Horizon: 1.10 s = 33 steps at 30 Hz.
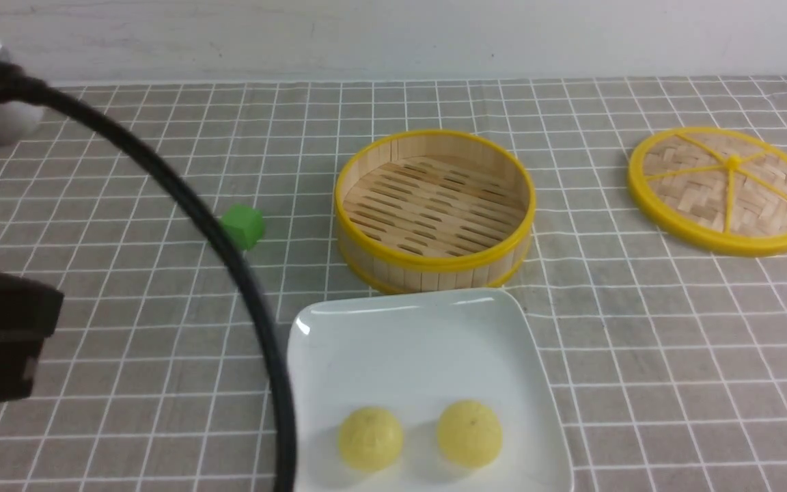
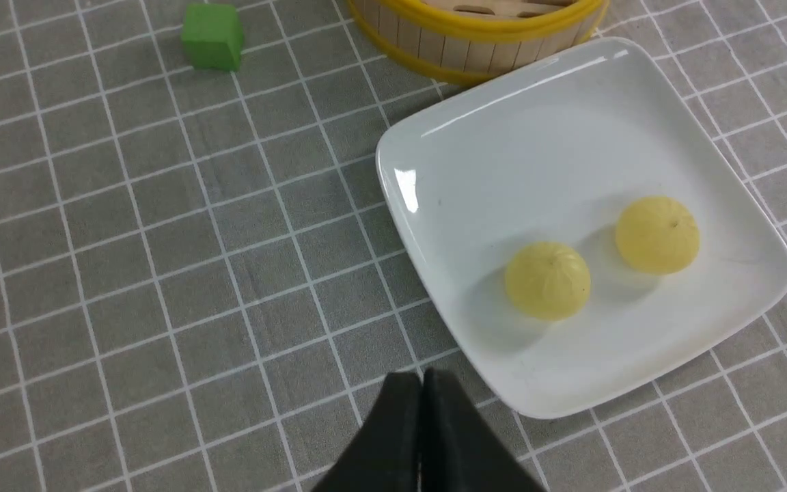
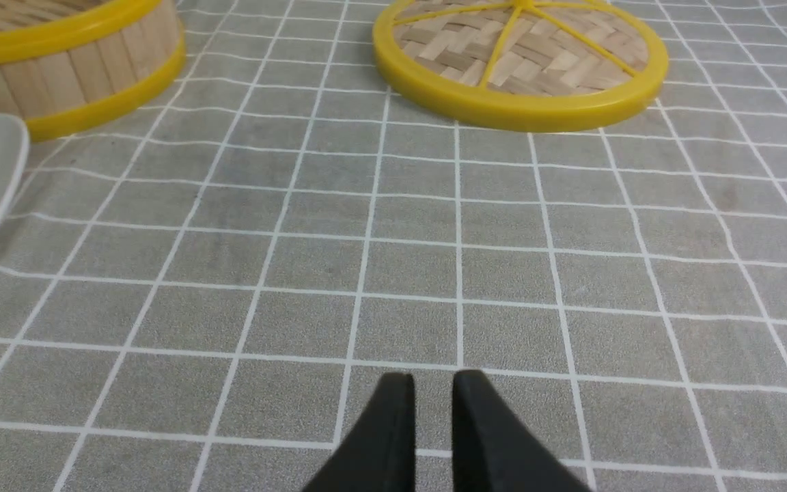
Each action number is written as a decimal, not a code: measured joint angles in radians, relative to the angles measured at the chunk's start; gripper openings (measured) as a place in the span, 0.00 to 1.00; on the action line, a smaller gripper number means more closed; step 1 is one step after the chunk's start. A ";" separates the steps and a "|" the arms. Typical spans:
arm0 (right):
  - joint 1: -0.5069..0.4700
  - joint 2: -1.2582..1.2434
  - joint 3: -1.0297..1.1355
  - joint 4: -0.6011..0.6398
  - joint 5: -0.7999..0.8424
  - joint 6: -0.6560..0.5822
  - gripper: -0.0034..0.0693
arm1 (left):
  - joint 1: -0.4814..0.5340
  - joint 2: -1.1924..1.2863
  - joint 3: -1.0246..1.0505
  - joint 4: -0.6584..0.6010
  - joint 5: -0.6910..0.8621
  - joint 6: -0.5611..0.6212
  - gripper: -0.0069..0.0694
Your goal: Put the steamed buns into the plate on the grey tablecloth.
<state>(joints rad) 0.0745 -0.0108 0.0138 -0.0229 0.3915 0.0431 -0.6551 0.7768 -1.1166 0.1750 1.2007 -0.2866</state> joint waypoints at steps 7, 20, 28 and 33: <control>0.000 0.000 0.000 0.000 0.000 0.000 0.21 | 0.000 -0.265 0.198 -0.003 -0.064 -0.023 0.12; 0.000 0.000 0.000 0.000 0.000 0.000 0.23 | 0.000 -0.610 0.756 0.012 -0.839 -0.247 0.13; 0.000 0.000 0.000 0.000 0.000 0.000 0.25 | 0.000 -0.613 0.863 0.019 -0.871 -0.253 0.14; 0.000 0.000 0.000 0.000 0.000 0.000 0.25 | 0.000 -0.613 0.875 0.019 -0.804 -0.254 0.14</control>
<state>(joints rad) 0.0745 -0.0108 0.0138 -0.0229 0.3915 0.0431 -0.6551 0.1634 -0.2412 0.1942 0.3965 -0.5410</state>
